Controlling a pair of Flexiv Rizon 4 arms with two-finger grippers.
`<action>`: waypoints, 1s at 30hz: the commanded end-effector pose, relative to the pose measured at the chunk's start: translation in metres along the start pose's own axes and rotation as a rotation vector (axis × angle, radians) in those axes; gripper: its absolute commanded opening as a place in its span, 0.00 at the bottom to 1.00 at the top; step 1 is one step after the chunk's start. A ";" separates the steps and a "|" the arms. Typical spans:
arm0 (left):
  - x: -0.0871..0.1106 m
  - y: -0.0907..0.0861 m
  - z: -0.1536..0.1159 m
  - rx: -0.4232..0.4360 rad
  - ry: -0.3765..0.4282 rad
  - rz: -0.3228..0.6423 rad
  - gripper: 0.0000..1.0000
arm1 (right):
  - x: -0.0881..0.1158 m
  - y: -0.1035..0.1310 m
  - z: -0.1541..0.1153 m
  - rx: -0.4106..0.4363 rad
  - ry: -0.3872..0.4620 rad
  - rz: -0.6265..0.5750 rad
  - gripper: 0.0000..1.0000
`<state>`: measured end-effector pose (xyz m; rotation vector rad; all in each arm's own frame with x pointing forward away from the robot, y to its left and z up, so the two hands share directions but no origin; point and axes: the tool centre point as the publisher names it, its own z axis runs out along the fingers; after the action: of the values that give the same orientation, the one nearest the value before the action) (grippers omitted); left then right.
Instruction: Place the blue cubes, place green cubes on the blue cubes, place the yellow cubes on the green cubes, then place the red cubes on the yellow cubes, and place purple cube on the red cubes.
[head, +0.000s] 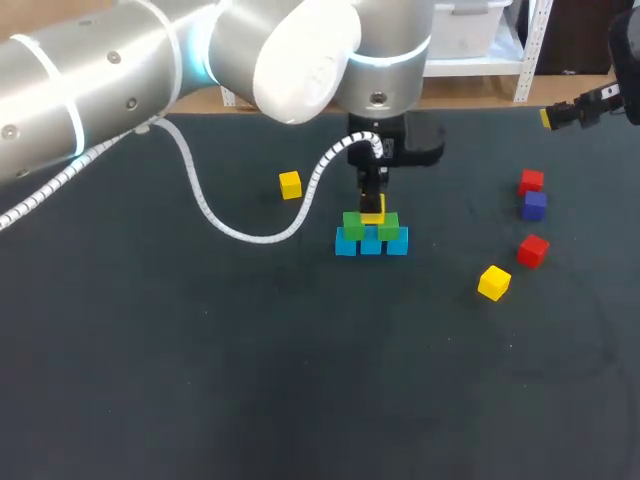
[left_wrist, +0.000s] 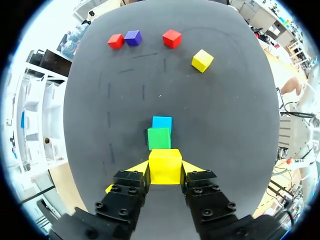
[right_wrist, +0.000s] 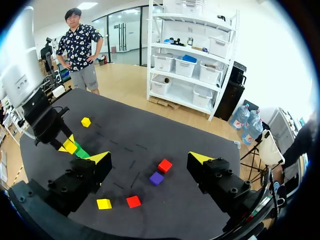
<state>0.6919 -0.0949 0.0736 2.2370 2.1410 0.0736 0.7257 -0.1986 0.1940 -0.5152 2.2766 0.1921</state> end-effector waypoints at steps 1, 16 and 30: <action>-0.001 0.006 0.001 0.012 0.012 -0.002 0.00 | 0.003 0.002 0.003 0.009 -0.052 0.001 1.00; -0.002 0.010 0.005 0.042 0.024 -0.055 0.00 | 0.003 0.002 0.003 0.009 -0.052 0.001 1.00; 0.000 0.011 0.011 0.049 0.039 -0.070 0.00 | 0.003 0.002 0.003 0.009 -0.052 0.001 1.00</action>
<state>0.7010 -0.0936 0.0630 2.1950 2.2571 0.0616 0.7257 -0.1986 0.1940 -0.5152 2.2766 0.1920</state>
